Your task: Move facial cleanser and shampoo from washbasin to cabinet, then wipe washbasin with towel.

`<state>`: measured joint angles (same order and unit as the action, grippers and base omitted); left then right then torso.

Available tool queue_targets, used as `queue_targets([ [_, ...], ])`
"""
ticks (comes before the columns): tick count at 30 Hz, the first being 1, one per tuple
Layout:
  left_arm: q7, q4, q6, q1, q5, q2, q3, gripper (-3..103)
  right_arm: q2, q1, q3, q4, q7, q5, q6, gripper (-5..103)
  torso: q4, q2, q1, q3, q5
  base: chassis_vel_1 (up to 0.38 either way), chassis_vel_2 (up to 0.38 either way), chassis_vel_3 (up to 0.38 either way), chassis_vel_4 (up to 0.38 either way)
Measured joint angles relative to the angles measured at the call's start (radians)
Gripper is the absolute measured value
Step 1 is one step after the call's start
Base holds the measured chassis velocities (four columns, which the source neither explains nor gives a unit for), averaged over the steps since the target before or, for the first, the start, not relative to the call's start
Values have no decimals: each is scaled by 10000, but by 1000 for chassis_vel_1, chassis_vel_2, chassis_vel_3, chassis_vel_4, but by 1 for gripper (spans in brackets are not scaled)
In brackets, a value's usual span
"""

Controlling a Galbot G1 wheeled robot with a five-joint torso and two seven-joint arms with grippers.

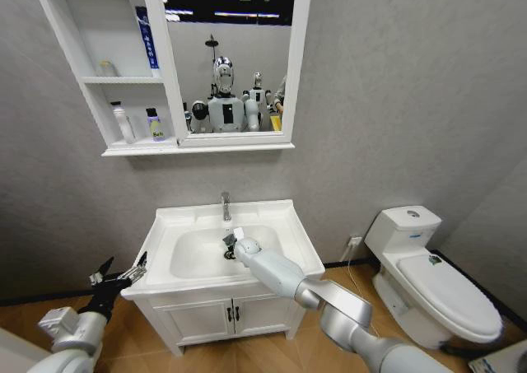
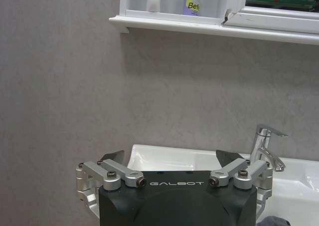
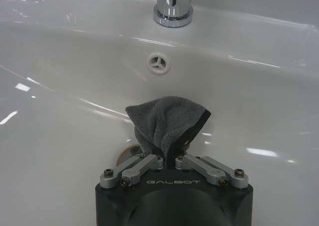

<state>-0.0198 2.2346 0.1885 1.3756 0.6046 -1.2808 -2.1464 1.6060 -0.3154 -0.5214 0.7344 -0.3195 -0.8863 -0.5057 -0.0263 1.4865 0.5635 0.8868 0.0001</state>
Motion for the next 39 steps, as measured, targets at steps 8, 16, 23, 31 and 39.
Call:
queue_targets([
  [8,0,0,0,0,0,0,0,100,21,-6,45,-547,799,-562,162,5,0,0,0,0,-1,0,0,0,0],
  [16,0,0,0,0,0,0,0,100,22,-18,12,-620,1962,-1401,680,5,-2,0,0,0,-1,0,0,0,0],
  [23,0,0,0,0,-1,0,0,100,23,-59,-218,34,2476,-1811,1010,5,1,0,0,0,-1,0,0,0,0],
  [31,0,0,0,0,0,0,0,100,22,-129,-813,992,2804,-2329,1556,5,1,0,0,0,-2,0,0,0,0],
  [39,0,0,0,0,0,0,0,100,19,-549,-1014,524,3280,-1625,1865,5,0,0,0,0,-2,0,0,0,0],
])
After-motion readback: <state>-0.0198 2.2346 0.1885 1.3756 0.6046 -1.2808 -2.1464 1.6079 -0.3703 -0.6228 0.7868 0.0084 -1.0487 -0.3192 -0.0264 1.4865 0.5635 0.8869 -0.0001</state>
